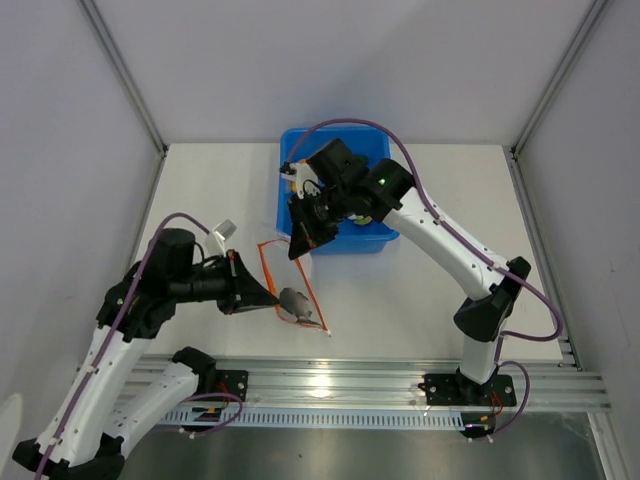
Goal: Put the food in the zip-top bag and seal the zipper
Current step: Adjust the zipper food storage bag at the center of the board.
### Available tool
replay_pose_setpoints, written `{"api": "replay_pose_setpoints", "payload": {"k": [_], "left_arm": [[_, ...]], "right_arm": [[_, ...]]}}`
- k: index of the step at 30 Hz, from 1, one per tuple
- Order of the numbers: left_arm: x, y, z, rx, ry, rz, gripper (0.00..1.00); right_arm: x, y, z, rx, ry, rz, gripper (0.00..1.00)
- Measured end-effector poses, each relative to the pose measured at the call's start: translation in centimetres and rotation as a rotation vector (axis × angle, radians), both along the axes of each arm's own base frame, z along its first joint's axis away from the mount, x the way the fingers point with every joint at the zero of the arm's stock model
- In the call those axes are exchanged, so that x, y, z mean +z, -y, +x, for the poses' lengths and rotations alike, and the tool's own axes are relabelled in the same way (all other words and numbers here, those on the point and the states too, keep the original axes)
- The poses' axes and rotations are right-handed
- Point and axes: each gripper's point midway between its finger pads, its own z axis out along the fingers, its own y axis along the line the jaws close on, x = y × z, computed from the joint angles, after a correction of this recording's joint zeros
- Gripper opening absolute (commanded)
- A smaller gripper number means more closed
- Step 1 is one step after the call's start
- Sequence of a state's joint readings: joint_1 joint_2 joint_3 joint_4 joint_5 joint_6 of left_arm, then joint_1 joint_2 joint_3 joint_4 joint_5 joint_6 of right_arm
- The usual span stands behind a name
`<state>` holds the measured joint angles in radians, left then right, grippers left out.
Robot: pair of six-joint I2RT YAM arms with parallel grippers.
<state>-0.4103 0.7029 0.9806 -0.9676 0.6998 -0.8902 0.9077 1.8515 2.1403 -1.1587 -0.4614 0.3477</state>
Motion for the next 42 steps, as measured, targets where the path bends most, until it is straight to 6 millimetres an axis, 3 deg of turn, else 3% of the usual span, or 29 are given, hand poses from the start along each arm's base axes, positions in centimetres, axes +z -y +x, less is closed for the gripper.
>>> {"api": "replay_pose_setpoints", "payload": {"k": [3, 7, 12, 18, 27, 29, 33, 37, 39, 42], "left_arm": [[1.7, 0.0, 0.2, 0.007, 0.062, -0.02, 0.0], [0.0, -0.1, 0.0, 0.029, -0.003, -0.011, 0.01], [-0.3, -0.1, 0.1, 0.044, -0.021, -0.009, 0.01], [-1.3, 0.1, 0.5, 0.051, -0.072, 0.0, 0.01], [2.3, -0.7, 1.1, 0.13, 0.072, -0.032, 0.01], [1.6, -0.8, 1.1, 0.138, 0.059, -0.026, 0.0], [-1.7, -0.8, 1.3, 0.152, -0.04, 0.018, 0.01], [-1.6, -1.0, 1.5, 0.158, -0.034, 0.044, 0.01], [-1.1, -1.2, 1.5, 0.151, -0.009, 0.048, 0.06], [-1.4, -1.4, 1.6, 0.145, 0.006, 0.076, 0.27]], "right_arm": [[0.3, -0.2, -1.0, 0.036, -0.056, 0.03, 0.0], [-1.4, 0.0, -1.7, 0.045, -0.114, -0.017, 0.0], [-1.6, 0.1, -2.1, 0.058, -0.148, 0.005, 0.0], [-5.2, 1.5, -2.1, 0.039, -0.246, -0.059, 0.0], [-3.7, 0.7, -2.3, 0.078, -0.271, 0.024, 0.0], [-4.4, 0.8, -2.3, 0.074, -0.299, 0.029, 0.0], [-7.1, 1.2, -1.5, 0.041, -0.342, -0.021, 0.0], [-7.8, 1.3, -1.1, 0.032, -0.344, -0.027, 0.0], [-7.7, 1.0, -1.1, 0.038, -0.333, -0.015, 0.0], [-7.5, 0.7, -1.3, 0.048, -0.323, -0.007, 0.0]]}}
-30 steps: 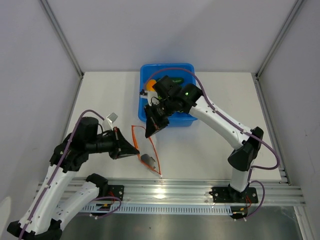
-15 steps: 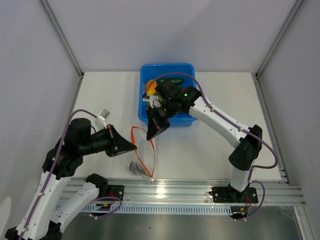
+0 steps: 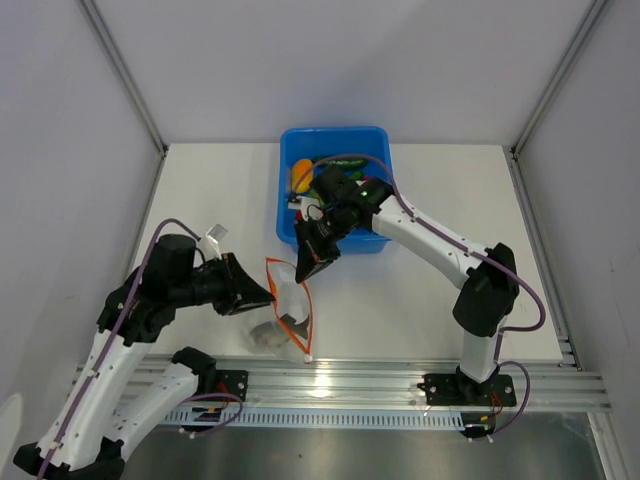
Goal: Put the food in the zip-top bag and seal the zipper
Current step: Adjust the zipper food storage bag at the center of the board, then pick up the fake vegetable from the bin.
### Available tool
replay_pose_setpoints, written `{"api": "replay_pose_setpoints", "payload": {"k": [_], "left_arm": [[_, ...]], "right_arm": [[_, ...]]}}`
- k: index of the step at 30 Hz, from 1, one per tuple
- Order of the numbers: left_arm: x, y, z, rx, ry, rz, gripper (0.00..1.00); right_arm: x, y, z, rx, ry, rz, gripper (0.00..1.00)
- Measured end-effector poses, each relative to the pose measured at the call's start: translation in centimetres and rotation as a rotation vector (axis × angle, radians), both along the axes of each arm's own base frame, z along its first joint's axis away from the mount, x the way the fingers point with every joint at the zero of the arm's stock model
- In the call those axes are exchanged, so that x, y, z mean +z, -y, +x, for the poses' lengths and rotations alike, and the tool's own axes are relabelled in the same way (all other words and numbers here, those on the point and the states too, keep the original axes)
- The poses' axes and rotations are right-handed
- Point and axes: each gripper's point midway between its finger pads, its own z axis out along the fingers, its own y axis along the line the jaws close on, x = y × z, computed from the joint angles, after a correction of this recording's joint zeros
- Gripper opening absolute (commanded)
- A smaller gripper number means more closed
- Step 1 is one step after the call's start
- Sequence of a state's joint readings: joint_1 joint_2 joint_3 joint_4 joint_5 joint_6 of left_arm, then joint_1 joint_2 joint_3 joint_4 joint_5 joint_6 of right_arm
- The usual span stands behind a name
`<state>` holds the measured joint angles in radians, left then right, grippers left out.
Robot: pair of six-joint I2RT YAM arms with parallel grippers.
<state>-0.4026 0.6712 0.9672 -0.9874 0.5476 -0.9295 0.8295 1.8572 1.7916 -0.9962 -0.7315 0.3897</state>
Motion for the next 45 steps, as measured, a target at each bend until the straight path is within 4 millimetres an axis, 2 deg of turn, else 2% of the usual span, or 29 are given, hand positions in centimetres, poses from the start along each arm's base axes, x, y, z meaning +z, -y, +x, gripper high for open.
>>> {"api": "replay_pose_setpoints", "payload": {"k": [1, 4, 13, 15, 18, 19, 22, 26, 29, 32, 35, 40, 45], "left_arm": [[-0.1, -0.1, 0.0, -0.002, -0.002, 0.012, 0.39], [-0.1, -0.3, 0.4, -0.005, 0.002, 0.047, 0.47], [1.4, -0.6, 2.1, -0.024, 0.02, 0.142, 0.51], [1.4, -0.5, 2.5, -0.031, 0.014, 0.155, 0.48], [0.8, -0.6, 2.5, -0.04, -0.014, 0.179, 0.3], [0.6, -0.7, 2.4, -0.045, -0.021, 0.188, 0.17], [0.1, -0.9, 2.1, -0.052, -0.042, 0.208, 0.01], [-0.1, -1.3, 1.8, -0.048, -0.059, 0.235, 0.0], [1.2, -1.7, 2.2, -0.025, -0.031, 0.249, 0.0], [3.8, -2.0, 2.9, 0.012, 0.057, 0.241, 0.0], [5.1, -2.1, 3.0, 0.024, 0.11, 0.22, 0.0], [4.2, -2.0, 2.9, 0.031, 0.089, 0.216, 0.01], [2.9, -1.8, 3.8, 0.034, 0.05, 0.242, 0.01]], "right_arm": [[0.2, -0.1, -0.1, 0.004, 0.003, 0.003, 0.0], [1.1, -0.7, -0.5, 0.018, 0.021, 0.022, 0.0], [5.5, -2.1, -0.5, 0.029, 0.108, 0.108, 0.0], [6.0, -2.2, -0.5, 0.024, 0.115, 0.115, 0.0], [6.1, -2.2, -0.5, 0.02, 0.122, 0.11, 0.0], [6.0, -2.2, -0.5, 0.018, 0.124, 0.104, 0.0], [5.8, -2.1, -0.5, 0.014, 0.128, 0.092, 0.0], [5.4, -2.0, -0.2, 0.003, 0.15, 0.069, 0.01], [4.7, -1.5, 0.3, -0.007, 0.191, 0.03, 0.08], [3.7, -0.8, 1.1, -0.014, 0.243, -0.022, 0.28], [3.2, -0.3, 1.6, -0.009, 0.284, -0.052, 0.37], [3.0, 0.3, 2.5, -0.016, 0.329, -0.078, 0.48], [4.5, 0.9, 4.7, -0.074, 0.381, -0.049, 0.6]]}}
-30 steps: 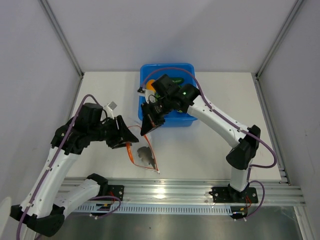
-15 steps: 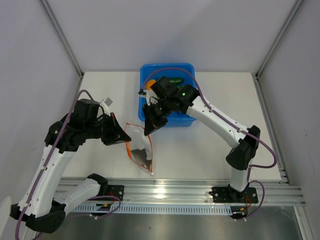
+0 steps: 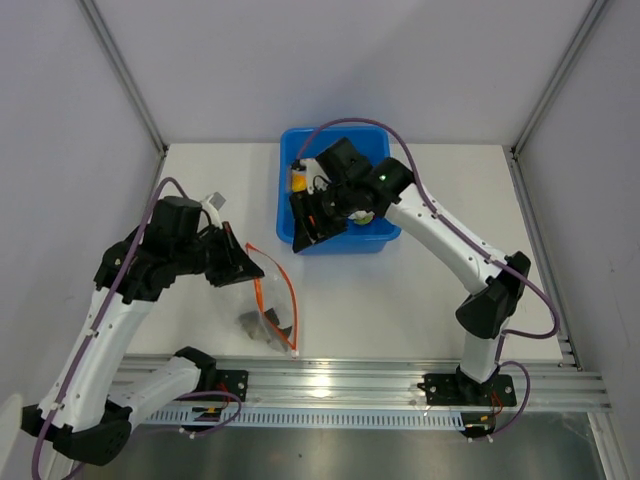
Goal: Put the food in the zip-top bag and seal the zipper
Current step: Pick up the fake vegetable from the bin.
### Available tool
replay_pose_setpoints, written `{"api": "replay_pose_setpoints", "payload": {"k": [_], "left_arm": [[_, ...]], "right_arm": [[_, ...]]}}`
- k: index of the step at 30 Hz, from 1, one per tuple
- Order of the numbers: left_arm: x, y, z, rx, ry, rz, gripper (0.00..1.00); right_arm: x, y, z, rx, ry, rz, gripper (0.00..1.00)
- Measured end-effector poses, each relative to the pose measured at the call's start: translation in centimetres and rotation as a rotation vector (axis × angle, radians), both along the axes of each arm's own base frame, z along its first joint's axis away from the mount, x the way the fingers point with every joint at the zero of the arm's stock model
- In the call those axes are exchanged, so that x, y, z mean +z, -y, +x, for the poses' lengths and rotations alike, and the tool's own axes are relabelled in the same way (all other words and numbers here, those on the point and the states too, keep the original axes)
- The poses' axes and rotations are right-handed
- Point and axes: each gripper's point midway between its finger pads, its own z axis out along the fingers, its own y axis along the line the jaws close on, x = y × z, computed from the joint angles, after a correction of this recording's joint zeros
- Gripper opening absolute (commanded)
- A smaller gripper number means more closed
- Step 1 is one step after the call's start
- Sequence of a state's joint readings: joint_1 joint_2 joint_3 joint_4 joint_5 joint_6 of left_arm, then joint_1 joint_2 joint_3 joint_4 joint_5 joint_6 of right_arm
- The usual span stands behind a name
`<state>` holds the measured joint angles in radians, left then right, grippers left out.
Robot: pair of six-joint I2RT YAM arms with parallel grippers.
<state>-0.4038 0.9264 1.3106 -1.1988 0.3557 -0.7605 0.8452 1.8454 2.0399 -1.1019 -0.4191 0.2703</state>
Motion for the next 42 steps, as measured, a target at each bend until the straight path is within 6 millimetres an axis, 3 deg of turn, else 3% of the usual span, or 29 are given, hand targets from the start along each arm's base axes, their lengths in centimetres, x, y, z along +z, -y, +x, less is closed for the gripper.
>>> {"api": "replay_pose_setpoints", "payload": {"k": [7, 13, 17, 22, 26, 29, 35, 42], "left_arm": [[-1.0, 0.3, 1.0, 0.006, -0.016, 0.015, 0.01], [-2.0, 1.0, 2.2, -0.002, -0.034, 0.014, 0.01], [-2.6, 1.4, 2.7, -0.019, -0.055, 0.015, 0.01], [-3.0, 2.1, 3.3, -0.052, -0.066, 0.008, 0.01], [-3.2, 2.5, 3.3, -0.077, -0.08, -0.003, 0.0], [-3.1, 2.8, 3.2, -0.096, -0.08, -0.015, 0.01], [-4.1, 3.1, 2.7, -0.123, -0.111, -0.027, 0.01], [-4.0, 3.6, 2.7, -0.145, -0.113, -0.05, 0.01]], "right_arm": [[2.3, 3.7, 7.8, -0.23, 0.148, 0.041, 0.9], [2.0, 7.0, 14.9, -0.458, 0.34, -0.072, 0.93], [-0.4, 9.0, 19.7, -0.599, 0.371, -0.154, 0.93], [-7.1, 12.7, 24.3, -0.744, 0.32, -0.309, 0.93], [-11.6, 14.6, 26.0, -0.79, 0.284, -0.415, 0.93], [-14.0, 15.0, 26.4, -0.793, 0.27, -0.465, 0.93], [-15.7, 14.7, 27.4, -0.793, 0.28, -0.47, 0.93], [-16.3, 14.0, 28.7, -0.799, 0.309, -0.44, 0.93]]}}
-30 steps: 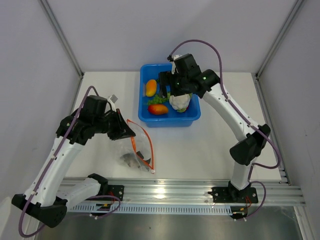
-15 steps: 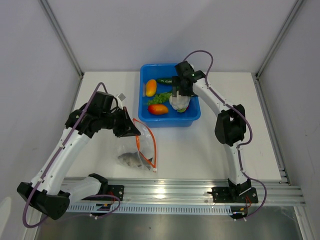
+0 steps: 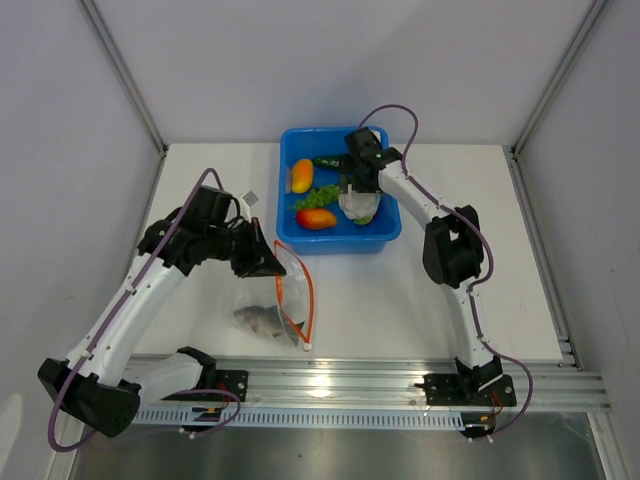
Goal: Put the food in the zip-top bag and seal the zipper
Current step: Pick up the fake vegetable from the bin.
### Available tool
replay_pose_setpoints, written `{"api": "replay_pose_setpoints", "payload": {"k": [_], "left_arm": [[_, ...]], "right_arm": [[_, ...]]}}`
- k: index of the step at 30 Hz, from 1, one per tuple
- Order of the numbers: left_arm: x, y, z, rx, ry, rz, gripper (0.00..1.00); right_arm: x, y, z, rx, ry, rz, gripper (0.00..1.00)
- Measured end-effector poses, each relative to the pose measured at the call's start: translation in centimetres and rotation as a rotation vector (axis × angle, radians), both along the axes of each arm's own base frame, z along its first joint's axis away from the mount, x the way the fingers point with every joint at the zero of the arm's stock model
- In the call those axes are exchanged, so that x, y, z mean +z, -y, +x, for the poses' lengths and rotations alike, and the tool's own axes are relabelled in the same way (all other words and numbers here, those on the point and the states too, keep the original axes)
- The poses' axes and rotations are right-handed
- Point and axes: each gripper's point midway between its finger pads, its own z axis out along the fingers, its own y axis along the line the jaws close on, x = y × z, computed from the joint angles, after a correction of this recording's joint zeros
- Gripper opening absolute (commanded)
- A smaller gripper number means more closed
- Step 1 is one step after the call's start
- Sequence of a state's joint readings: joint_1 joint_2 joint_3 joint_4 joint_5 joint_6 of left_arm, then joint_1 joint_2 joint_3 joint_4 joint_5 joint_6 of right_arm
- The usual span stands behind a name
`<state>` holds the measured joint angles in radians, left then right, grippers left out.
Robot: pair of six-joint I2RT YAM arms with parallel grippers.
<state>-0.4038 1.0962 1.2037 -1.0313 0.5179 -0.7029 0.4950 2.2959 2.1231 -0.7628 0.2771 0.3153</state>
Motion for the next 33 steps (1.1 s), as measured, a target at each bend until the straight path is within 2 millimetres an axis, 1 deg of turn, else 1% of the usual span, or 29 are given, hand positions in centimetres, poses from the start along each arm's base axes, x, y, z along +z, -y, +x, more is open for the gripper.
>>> {"api": "replay_pose_setpoints", "payload": {"k": [5, 10, 11, 14, 15, 17, 19, 20, 22, 23, 25, 26, 28, 29, 33], "left_arm": [[-0.4, 0.2, 0.0, -0.012, -0.011, -0.005, 0.0], [-0.7, 0.5, 0.1, -0.022, -0.028, -0.013, 0.01], [-0.8, 0.6, 0.1, -0.026, -0.036, -0.015, 0.01], [-1.1, 0.7, 0.2, -0.03, -0.053, -0.014, 0.01], [-1.2, 0.8, 0.2, -0.031, -0.058, -0.014, 0.01], [-1.3, 0.9, 0.3, -0.034, -0.066, -0.015, 0.01], [-1.3, 0.9, 0.2, -0.038, -0.072, -0.018, 0.01], [-1.3, 1.0, 0.2, -0.039, -0.074, -0.02, 0.01], [-1.3, 1.0, 0.2, -0.041, -0.076, -0.022, 0.01], [-1.3, 1.0, 0.2, -0.041, -0.077, -0.022, 0.01], [-1.4, 1.1, 0.3, -0.041, -0.077, -0.023, 0.01], [-1.4, 1.1, 0.3, -0.041, -0.077, -0.024, 0.01], [-1.5, 1.1, 0.3, -0.041, -0.076, -0.025, 0.0], [-1.6, 1.2, 0.4, -0.041, -0.075, -0.027, 0.0], [-1.8, 1.3, 0.5, -0.038, -0.078, -0.034, 0.01]], "right_arm": [[-0.3, -0.5, 1.3, 0.014, 0.043, 0.003, 0.93], [-1.4, -0.7, 2.2, 0.032, 0.068, -0.015, 0.83], [-1.4, -0.7, 2.4, 0.034, 0.077, -0.015, 0.77], [-1.6, -0.8, 2.7, 0.044, 0.087, -0.018, 0.65], [-1.7, -0.8, 2.7, 0.049, 0.091, -0.018, 0.57], [-1.9, -1.0, 2.9, 0.06, 0.099, -0.013, 0.47], [-2.1, -1.0, 3.0, 0.065, 0.109, -0.003, 0.41], [-2.0, -1.0, 3.1, 0.067, 0.113, 0.001, 0.32], [-2.0, -1.0, 3.1, 0.073, 0.118, 0.01, 0.21], [-2.0, -1.0, 3.1, 0.075, 0.119, 0.013, 0.15], [-2.1, -1.0, 3.1, 0.081, 0.122, 0.018, 0.12], [-2.1, -1.0, 3.1, 0.082, 0.123, 0.021, 0.08], [-2.0, -1.0, 3.1, 0.083, 0.127, 0.026, 0.05], [-2.0, -1.0, 3.0, 0.083, 0.127, 0.028, 0.0], [-1.9, -1.1, 2.9, 0.086, 0.127, 0.032, 0.0]]}}
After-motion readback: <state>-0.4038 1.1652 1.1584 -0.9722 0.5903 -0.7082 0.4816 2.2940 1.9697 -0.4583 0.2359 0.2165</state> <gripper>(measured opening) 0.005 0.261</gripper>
